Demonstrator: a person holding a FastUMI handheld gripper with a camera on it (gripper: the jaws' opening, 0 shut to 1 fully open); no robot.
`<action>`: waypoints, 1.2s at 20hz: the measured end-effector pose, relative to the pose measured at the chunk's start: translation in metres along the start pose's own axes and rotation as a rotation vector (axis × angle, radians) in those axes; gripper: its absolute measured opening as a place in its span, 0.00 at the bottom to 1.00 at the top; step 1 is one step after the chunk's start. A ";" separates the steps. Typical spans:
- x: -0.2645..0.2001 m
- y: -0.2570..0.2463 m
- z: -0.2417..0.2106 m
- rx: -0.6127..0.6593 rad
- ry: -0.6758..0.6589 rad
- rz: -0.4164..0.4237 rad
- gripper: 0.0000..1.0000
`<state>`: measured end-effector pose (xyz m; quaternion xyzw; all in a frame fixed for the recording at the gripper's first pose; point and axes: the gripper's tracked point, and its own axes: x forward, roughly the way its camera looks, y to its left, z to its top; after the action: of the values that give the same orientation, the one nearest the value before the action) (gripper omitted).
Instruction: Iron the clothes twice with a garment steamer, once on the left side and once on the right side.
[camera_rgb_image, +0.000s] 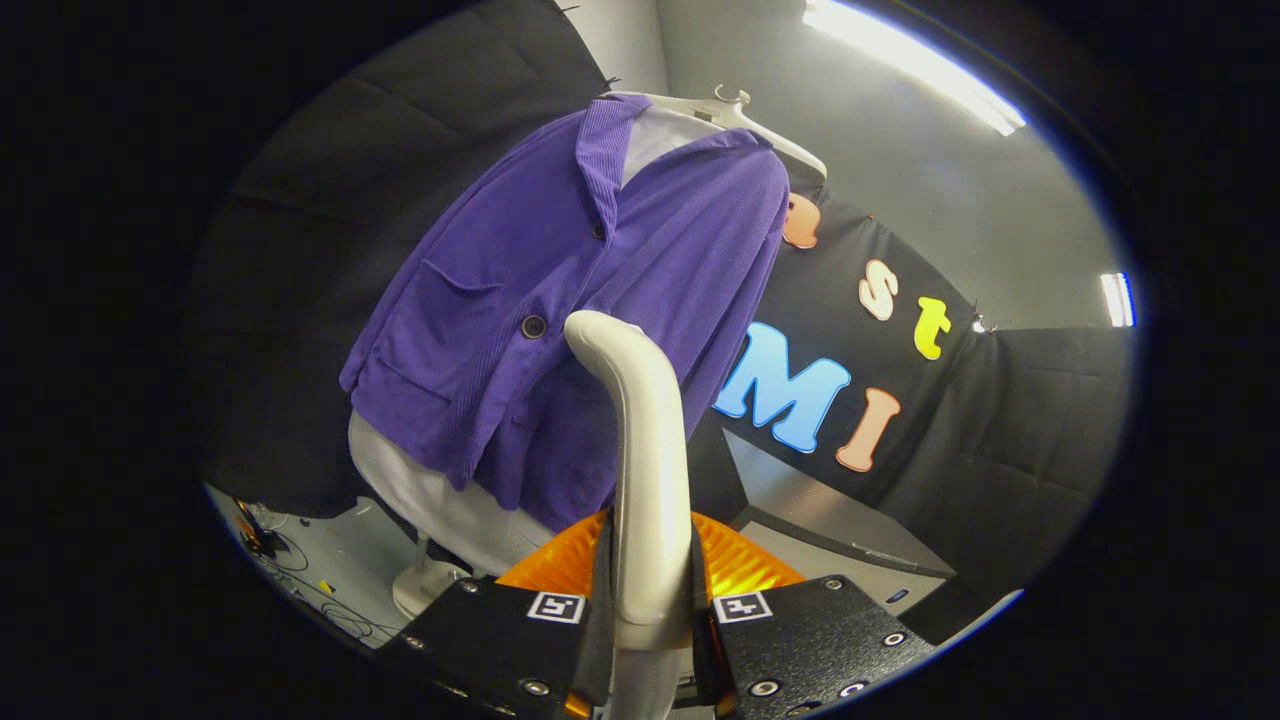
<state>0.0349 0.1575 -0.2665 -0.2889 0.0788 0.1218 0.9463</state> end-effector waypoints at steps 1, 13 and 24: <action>0.000 0.002 -0.005 -0.008 0.003 0.002 0.32; -0.011 0.015 -0.047 -0.008 0.083 0.057 0.32; -0.022 0.040 -0.083 0.042 0.192 0.099 0.32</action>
<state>-0.0035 0.1385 -0.3502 -0.2752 0.1858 0.1387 0.9330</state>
